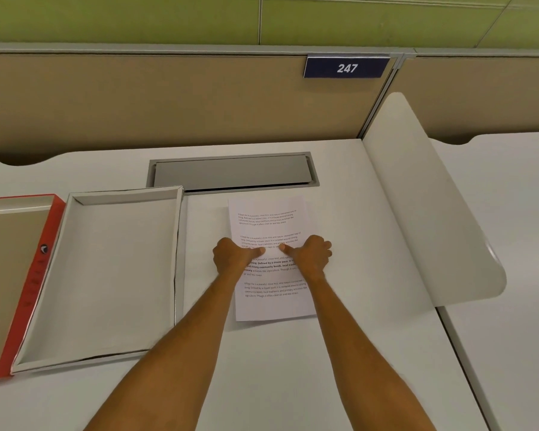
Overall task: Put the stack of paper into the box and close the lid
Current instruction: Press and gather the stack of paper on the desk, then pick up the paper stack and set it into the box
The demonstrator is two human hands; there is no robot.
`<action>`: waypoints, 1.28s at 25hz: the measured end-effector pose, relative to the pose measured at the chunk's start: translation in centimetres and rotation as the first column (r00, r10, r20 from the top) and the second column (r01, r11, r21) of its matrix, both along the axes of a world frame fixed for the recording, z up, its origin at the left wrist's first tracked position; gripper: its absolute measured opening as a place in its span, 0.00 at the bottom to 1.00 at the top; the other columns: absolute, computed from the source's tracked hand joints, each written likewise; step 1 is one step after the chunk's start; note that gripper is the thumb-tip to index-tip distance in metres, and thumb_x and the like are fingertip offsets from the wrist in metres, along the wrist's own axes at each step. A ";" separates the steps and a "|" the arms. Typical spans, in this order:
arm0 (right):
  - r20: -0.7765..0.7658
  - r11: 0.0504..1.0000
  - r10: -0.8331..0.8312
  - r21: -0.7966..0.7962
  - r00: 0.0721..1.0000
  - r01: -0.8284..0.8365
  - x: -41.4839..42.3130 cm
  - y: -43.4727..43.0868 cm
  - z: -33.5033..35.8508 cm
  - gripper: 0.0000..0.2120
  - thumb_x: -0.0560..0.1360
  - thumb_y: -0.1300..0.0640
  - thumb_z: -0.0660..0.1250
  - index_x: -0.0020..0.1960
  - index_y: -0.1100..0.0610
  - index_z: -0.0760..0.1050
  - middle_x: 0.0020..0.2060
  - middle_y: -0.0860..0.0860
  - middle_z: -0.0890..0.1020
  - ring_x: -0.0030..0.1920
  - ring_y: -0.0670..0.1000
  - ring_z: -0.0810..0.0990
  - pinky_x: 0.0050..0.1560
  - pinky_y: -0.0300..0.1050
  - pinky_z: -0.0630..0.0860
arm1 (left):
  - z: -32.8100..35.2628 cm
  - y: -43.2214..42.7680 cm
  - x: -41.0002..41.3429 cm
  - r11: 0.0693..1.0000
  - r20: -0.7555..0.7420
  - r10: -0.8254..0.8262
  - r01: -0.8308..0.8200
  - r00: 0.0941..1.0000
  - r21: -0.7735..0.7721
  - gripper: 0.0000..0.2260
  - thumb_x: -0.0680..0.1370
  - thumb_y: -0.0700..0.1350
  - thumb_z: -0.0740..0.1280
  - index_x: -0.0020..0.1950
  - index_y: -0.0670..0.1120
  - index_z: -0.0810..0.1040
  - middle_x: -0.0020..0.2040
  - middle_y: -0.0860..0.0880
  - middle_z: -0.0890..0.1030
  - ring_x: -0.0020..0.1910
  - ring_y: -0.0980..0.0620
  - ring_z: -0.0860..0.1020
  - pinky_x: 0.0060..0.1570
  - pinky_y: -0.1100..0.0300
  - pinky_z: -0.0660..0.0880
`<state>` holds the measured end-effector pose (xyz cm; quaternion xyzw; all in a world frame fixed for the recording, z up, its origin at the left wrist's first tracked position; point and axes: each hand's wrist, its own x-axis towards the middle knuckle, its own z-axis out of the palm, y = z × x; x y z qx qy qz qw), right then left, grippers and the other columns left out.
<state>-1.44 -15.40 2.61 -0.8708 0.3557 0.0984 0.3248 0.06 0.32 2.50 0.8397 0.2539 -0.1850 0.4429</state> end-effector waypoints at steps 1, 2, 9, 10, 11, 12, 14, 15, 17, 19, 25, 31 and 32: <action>0.021 1.000 0.006 -0.013 1.000 -0.006 -0.2 0.3 0.0 0.35 0.64 0.42 0.78 0.59 0.65 0.73 0.58 0.61 0.77 0.60 0.60 0.76 0.55 0.52 0.75 | 0.0 -0.1 -0.1 1.000 0.010 -0.009 0.009 1.000 0.002 0.25 0.65 0.52 0.80 0.54 0.39 0.79 0.54 0.40 0.84 0.48 0.42 0.84 0.31 0.60 0.75; 0.041 1.000 0.010 -0.011 0.999 -0.009 -0.4 0.5 0.2 0.35 0.65 0.42 0.78 0.60 0.65 0.71 0.58 0.60 0.78 0.58 0.59 0.78 0.52 0.50 0.76 | 0.1 -0.3 -0.2 1.000 0.025 -0.018 0.018 1.000 0.014 0.24 0.65 0.52 0.79 0.54 0.40 0.79 0.54 0.40 0.84 0.47 0.42 0.84 0.30 0.61 0.74; 0.186 1.000 0.020 0.010 0.982 -0.022 -1.3 1.0 2.6 0.30 0.70 0.48 0.76 0.59 0.63 0.65 0.56 0.59 0.80 0.54 0.59 0.81 0.52 0.54 0.81 | 1.7 -0.1 -0.6 0.992 0.053 0.008 -0.001 0.999 -0.129 0.16 0.68 0.46 0.79 0.50 0.41 0.80 0.53 0.40 0.84 0.37 0.49 0.81 0.28 0.62 0.75; 0.238 1.000 0.002 0.025 0.971 -0.008 -1.3 0.9 3.2 0.29 0.70 0.49 0.76 0.59 0.62 0.65 0.56 0.59 0.80 0.53 0.59 0.81 0.52 0.55 0.81 | 2.3 0.0 -0.5 0.987 0.080 0.028 -0.015 0.996 -0.160 0.14 0.67 0.45 0.79 0.48 0.43 0.80 0.53 0.40 0.85 0.35 0.51 0.80 0.26 0.63 0.74; 0.297 0.999 -0.018 0.039 0.955 0.007 -1.3 0.8 3.8 0.28 0.69 0.50 0.77 0.58 0.61 0.65 0.56 0.59 0.80 0.52 0.59 0.81 0.51 0.56 0.81 | 3.1 0.0 -0.6 0.983 0.126 0.053 -0.030 0.991 -0.180 0.14 0.67 0.45 0.79 0.48 0.43 0.79 0.52 0.42 0.85 0.35 0.51 0.80 0.26 0.64 0.74; 0.360 0.999 -0.038 0.046 0.932 0.023 -1.3 0.7 4.5 0.27 0.69 0.50 0.77 0.56 0.60 0.65 0.55 0.58 0.80 0.51 0.58 0.82 0.49 0.55 0.82 | 3.9 -0.1 -0.8 0.981 0.190 0.083 -0.047 0.978 -0.188 0.16 0.68 0.46 0.79 0.49 0.43 0.79 0.52 0.43 0.84 0.36 0.52 0.80 0.26 0.65 0.74; 0.495 0.996 -0.080 0.068 0.865 0.054 -1.4 0.7 5.5 0.25 0.69 0.50 0.77 0.54 0.56 0.63 0.53 0.56 0.79 0.50 0.57 0.81 0.46 0.53 0.83 | 5.4 -0.5 -1.7 0.974 0.335 0.160 -0.093 0.929 -0.208 0.18 0.67 0.48 0.79 0.52 0.45 0.76 0.49 0.48 0.82 0.35 0.56 0.79 0.24 0.72 0.72; 0.559 0.993 -0.106 0.100 0.822 0.060 -1.6 0.7 5.9 0.25 0.69 0.49 0.76 0.53 0.53 0.62 0.52 0.54 0.78 0.50 0.56 0.80 0.45 0.51 0.83 | 6.1 -0.8 -2.2 0.965 0.403 0.199 -0.108 0.894 -0.237 0.18 0.67 0.48 0.79 0.51 0.47 0.75 0.47 0.51 0.80 0.35 0.58 0.78 0.22 0.74 0.71; 0.651 0.970 -0.198 0.239 0.733 0.050 -2.0 0.8 6.1 0.25 0.69 0.49 0.76 0.54 0.49 0.61 0.52 0.52 0.76 0.51 0.54 0.79 0.43 0.46 0.83 | 7.2 -1.3 -3.4 0.942 0.502 0.257 -0.097 0.826 -0.322 0.19 0.67 0.48 0.79 0.50 0.52 0.72 0.44 0.56 0.78 0.37 0.60 0.78 0.24 0.77 0.71; 0.697 0.921 -0.300 0.389 0.652 0.008 -2.6 0.8 5.8 0.26 0.69 0.52 0.77 0.55 0.48 0.62 0.53 0.51 0.76 0.52 0.51 0.79 0.43 0.41 0.83 | 7.6 -1.6 -4.3 0.916 0.555 0.298 -0.069 0.777 -0.395 0.19 0.67 0.47 0.79 0.48 0.58 0.71 0.43 0.61 0.77 0.40 0.58 0.79 0.29 0.77 0.73; 0.738 0.891 -0.369 0.453 0.564 -0.010 -3.7 1.1 4.4 0.27 0.70 0.55 0.77 0.61 0.51 0.63 0.53 0.48 0.78 0.53 0.46 0.80 0.45 0.36 0.82 | 6.6 -1.7 -5.4 0.910 0.634 0.294 -0.007 0.715 -0.415 0.22 0.69 0.47 0.78 0.46 0.69 0.69 0.45 0.62 0.77 0.44 0.54 0.80 0.37 0.75 0.77; 0.747 0.891 -0.353 0.453 0.563 -0.043 -4.0 1.4 4.2 0.29 0.68 0.55 0.79 0.56 0.37 0.64 0.51 0.42 0.77 0.51 0.41 0.79 0.42 0.31 0.80 | 6.2 -0.9 -5.5 0.904 0.638 0.304 -0.004 0.707 -0.427 0.29 0.67 0.46 0.79 0.50 0.78 0.69 0.48 0.64 0.77 0.45 0.60 0.80 0.38 0.76 0.75; 0.744 0.889 -0.351 0.455 0.568 -0.046 -4.1 1.2 4.1 0.30 0.67 0.56 0.79 0.57 0.39 0.64 0.51 0.41 0.77 0.51 0.38 0.79 0.42 0.31 0.79 | 6.2 -0.7 -5.4 0.905 0.637 0.297 0.003 0.711 -0.426 0.30 0.67 0.47 0.79 0.50 0.78 0.68 0.48 0.64 0.77 0.46 0.59 0.79 0.38 0.77 0.75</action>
